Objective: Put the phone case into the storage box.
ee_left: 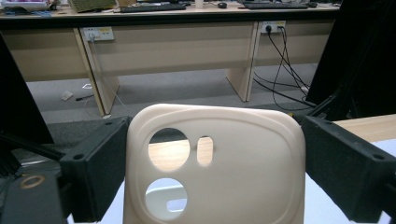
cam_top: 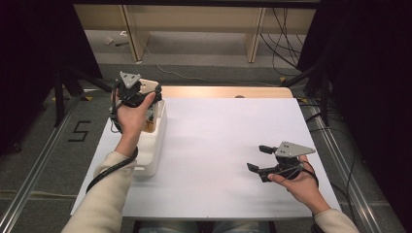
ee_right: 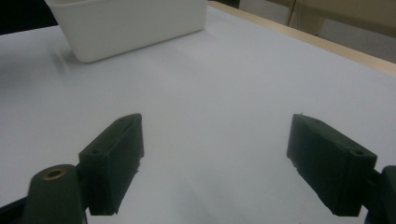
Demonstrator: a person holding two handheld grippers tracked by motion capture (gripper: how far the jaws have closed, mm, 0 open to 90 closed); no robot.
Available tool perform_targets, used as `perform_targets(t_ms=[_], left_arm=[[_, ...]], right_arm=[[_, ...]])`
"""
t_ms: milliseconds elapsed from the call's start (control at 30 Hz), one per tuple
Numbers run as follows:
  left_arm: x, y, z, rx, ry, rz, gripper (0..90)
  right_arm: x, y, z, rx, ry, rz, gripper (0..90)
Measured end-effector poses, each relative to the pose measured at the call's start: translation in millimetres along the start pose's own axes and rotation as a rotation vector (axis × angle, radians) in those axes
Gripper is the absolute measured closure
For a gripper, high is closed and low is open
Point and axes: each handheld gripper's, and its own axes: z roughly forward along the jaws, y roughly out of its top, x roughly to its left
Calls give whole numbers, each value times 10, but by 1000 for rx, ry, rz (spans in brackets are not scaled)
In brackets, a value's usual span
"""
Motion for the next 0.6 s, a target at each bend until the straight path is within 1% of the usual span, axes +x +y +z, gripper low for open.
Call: perform_targets(t_ms=[600], left_arm=[[35, -47, 41, 7, -1, -12, 110]], right_arm=[[0, -1, 1, 0, 0, 1, 197]])
